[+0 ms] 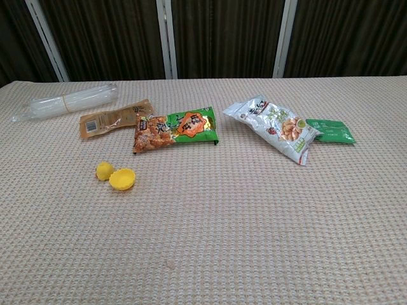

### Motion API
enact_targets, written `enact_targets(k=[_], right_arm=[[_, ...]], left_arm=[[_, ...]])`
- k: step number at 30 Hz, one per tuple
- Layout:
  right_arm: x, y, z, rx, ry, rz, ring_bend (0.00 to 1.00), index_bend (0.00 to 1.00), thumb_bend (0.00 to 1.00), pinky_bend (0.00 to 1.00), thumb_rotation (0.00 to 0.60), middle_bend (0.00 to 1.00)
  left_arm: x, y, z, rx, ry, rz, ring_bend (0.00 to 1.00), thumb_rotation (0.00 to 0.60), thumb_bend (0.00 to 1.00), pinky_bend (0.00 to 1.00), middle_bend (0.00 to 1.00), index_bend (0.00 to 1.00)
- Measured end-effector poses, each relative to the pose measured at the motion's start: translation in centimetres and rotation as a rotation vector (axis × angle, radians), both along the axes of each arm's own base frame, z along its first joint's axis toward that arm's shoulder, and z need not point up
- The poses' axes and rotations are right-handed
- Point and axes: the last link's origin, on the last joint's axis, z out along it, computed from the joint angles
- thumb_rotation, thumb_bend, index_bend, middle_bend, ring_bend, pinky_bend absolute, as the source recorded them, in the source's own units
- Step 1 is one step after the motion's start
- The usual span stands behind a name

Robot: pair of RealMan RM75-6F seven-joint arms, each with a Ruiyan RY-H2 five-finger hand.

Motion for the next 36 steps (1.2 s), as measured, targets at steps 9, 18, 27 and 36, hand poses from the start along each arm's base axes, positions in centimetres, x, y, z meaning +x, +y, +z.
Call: enact_targets(k=[9,18,27,36], right_arm=[[0.1,0.0,-0.1,0.005,-0.004,0.004,0.0,0.03,0.01,0.0,0.6,0.0],[0.0,0.1,0.2,-0.001,-0.01,0.008,0.0,0.03,0.01,0.0,0.6,0.0],[0.0,0.2,0.5,-0.005,-0.021,0.012,0.0,0.03,0.01,0.0,0.6,0.0],[0.0,0.2,0.7,-0.01,-0.03,0.017,0.0,0.03,0.01,0.0,0.6,0.0]], left_arm=[[2.3,3.1,-3.0,-0.111,0.07,-0.057,0.0,0.6,0.23,0.0,0.0,0.21],[6.5,8.0,-9.1,-0.191,0.126,-0.084,0.0,0.6,0.24,0.0,0.0,0.27],[9.2,11.4,-13.3,-0.219,0.226,-0.076,0.0,0.6,0.29,0.0,0.0,0.3],[9.5,13.3,-15.3,-0.215,0.298,-0.023,0.0,0.6,0.28,0.0,0.0,0.3]])
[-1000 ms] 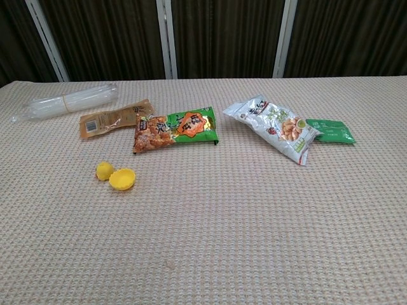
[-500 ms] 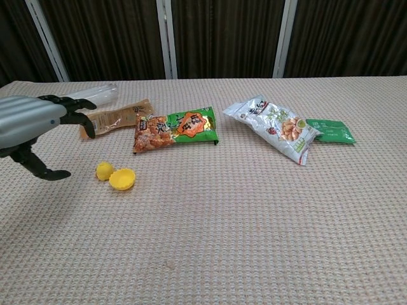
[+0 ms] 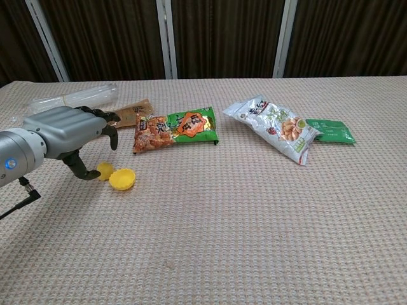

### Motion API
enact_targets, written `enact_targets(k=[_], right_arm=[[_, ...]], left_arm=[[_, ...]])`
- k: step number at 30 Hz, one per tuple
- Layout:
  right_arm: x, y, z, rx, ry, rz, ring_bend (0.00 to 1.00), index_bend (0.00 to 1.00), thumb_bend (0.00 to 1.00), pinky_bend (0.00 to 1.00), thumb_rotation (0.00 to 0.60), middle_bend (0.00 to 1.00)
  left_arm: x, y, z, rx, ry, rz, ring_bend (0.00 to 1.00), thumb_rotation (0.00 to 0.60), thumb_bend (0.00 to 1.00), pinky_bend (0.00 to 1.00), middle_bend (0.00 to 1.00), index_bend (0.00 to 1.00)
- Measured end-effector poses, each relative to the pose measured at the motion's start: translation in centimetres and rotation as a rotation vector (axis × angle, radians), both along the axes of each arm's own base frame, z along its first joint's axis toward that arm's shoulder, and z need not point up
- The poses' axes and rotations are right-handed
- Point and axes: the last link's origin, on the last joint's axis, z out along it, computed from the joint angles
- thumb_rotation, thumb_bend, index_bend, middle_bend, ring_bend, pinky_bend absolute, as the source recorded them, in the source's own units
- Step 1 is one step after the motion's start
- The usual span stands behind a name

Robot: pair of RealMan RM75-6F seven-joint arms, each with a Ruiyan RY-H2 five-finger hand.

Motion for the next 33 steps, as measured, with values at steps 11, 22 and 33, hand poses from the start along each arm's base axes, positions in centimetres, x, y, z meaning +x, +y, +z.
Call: enact_targets(k=[11,22,33], right_arm=[[0.0,0.0,0.1,-0.01,-0.003,0.004,0.0,0.03,0.01,0.0,0.6,0.0],[0.0,0.0,0.1,-0.015,-0.006,0.003,0.0,0.03,0.01,0.0,0.6,0.0],[0.0,0.0,0.2,-0.023,-0.012,0.004,0.0,0.03,0.01,0.0,0.6,0.0]], left_arm=[[-0.5,0.9,-1.5,0.004,0.027,0.038,0.0,0.6,0.28,0.0,0.0,0.34],[-1.1,1.1,-1.7,0.01,0.027,0.057,0.0,0.6,0.28,0.0,0.0,0.38],[-1.5,1.1,-2.4,0.002,0.031,0.075,0.0,0.6,0.29,0.0,0.0,0.46]])
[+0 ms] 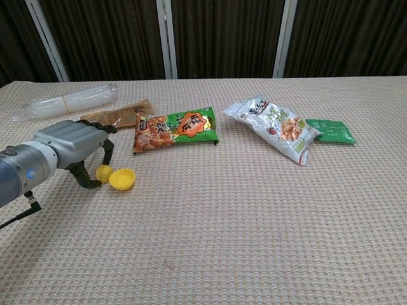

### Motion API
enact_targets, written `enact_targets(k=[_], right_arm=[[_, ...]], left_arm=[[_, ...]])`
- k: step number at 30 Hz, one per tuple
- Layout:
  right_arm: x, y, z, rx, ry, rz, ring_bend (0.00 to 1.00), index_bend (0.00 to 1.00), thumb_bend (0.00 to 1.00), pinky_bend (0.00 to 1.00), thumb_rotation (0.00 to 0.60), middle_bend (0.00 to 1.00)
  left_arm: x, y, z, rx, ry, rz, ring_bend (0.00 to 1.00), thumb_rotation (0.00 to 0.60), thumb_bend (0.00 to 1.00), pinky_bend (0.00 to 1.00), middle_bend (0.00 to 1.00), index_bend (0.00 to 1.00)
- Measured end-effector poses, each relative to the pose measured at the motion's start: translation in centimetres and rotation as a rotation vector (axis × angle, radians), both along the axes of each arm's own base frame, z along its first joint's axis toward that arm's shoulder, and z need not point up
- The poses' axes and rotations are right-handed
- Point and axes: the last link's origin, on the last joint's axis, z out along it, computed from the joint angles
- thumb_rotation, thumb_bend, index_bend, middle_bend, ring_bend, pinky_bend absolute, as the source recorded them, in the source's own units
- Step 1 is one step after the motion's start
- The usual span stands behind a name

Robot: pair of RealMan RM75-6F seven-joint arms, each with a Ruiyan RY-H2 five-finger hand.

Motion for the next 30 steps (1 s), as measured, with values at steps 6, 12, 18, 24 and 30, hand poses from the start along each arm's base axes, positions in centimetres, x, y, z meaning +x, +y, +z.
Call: enact_targets(k=[6,12,18,24,30], right_arm=[[-0.1,0.0,0.1,0.0,-0.003,-0.002,0.0,0.03,0.01,0.0,0.6,0.0],[-0.1,0.0,0.1,0.002,0.003,-0.003,0.0,0.03,0.01,0.0,0.6,0.0],[-0.1,0.0,0.0,0.0,0.005,-0.002,0.0,0.03,0.01,0.0,0.6,0.0],[0.0,0.1,0.1,-0.007,0.002,-0.001,0.0,0.03,0.01,0.0,0.6,0.0],[-0.1,0.0,0.2,-0.009,-0.001,-0.002,0.0,0.03,0.01,0.0,0.6,0.0]], left_arm=[[0.1,0.0,0.1,0.005,-0.013,-0.004,0.0,0.6,0.3,0.0,0.0,0.46],[1.0,-0.3,1.1,0.013,-0.051,-0.034,0.0,0.6,0.3,0.0,0.0,0.47],[2.4,-0.8,2.6,0.008,-0.096,-0.081,0.0,0.6,0.3,0.0,0.0,0.46],[3.2,-1.1,2.7,-0.018,-0.105,-0.085,0.0,0.6,0.3,0.0,0.0,0.46],[3.0,-1.4,1.9,-0.039,-0.089,-0.069,0.0,0.6,0.3,0.0,0.0,0.46]])
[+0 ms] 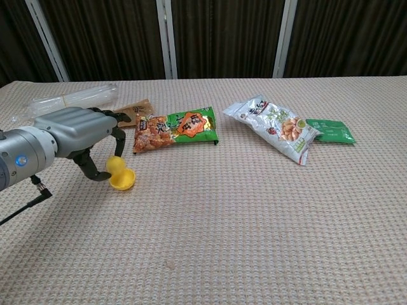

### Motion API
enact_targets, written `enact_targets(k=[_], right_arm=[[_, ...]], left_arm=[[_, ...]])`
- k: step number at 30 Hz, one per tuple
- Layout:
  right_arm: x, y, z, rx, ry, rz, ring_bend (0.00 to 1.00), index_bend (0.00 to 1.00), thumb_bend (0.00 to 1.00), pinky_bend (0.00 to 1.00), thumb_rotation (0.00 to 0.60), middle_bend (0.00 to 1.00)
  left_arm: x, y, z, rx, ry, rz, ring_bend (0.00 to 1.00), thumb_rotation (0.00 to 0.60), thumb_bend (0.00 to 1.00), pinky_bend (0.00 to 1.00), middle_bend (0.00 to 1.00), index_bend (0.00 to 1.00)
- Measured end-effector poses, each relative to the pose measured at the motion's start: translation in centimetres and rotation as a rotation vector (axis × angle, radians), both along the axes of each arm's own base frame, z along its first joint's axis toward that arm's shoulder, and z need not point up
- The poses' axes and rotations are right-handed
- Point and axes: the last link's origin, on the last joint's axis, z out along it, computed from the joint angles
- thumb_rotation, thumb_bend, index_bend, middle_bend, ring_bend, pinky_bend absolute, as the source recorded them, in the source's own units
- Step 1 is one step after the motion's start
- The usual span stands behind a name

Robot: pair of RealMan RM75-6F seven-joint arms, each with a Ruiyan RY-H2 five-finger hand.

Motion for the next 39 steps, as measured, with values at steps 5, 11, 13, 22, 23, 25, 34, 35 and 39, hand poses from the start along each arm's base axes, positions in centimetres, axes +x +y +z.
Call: enact_targets(k=[5,11,13,22,23,25,34,35,39], right_arm=[[0.1,0.0,0.0,0.002,-0.004,0.003,0.0,0.03,0.01,0.0,0.6,0.0],[0.1,0.1,0.0,0.001,-0.007,0.005,0.0,0.03,0.01,0.0,0.6,0.0],[0.1,0.1,0.0,0.0,-0.007,0.006,0.0,0.03,0.01,0.0,0.6,0.0],[0.1,0.1,0.0,-0.002,-0.006,0.007,0.0,0.03,0.01,0.0,0.6,0.0],[0.1,0.1,0.0,-0.001,-0.006,0.006,0.0,0.03,0.01,0.0,0.6,0.0],[0.1,0.1,0.0,0.003,-0.005,0.003,0.0,0.03,0.01,0.0,0.6,0.0],[-0.1,0.0,-0.1,0.011,0.012,-0.003,0.0,0.03,0.01,0.0,0.6,0.0],[-0.1,0.0,-0.2,0.012,0.014,-0.003,0.0,0.03,0.01,0.0,0.6,0.0],[-0.2,-0.1,-0.3,0.017,0.028,-0.007,0.0,0.03,0.01,0.0,0.6,0.0]], left_arm=[[0.0,0.0,-0.6,-0.008,0.009,0.0,0.0,0.6,0.29,0.0,0.0,0.44],[0.1,-0.1,-1.0,-0.018,0.01,0.005,0.0,0.6,0.27,0.0,0.0,0.41],[0.0,-0.1,-1.2,-0.024,0.009,0.01,0.0,0.6,0.27,0.0,0.0,0.39],[0.0,-0.2,-1.0,-0.02,-0.001,0.016,0.0,0.6,0.25,0.0,0.0,0.23],[0.1,-0.1,-0.9,-0.017,-0.009,0.017,0.0,0.6,0.25,0.0,0.0,0.22],[0.2,-0.1,-0.5,-0.011,-0.025,0.015,0.0,0.6,0.25,0.0,0.0,0.2],[-0.5,-2.0,4.9,0.094,-0.114,-0.036,0.0,0.6,0.24,0.0,0.0,0.03],[-1.0,-2.4,5.8,0.107,-0.122,-0.041,0.0,0.6,0.24,0.0,0.0,0.02],[-3.6,-5.1,8.8,0.137,-0.14,-0.038,0.0,0.6,0.2,0.0,0.0,0.0]])
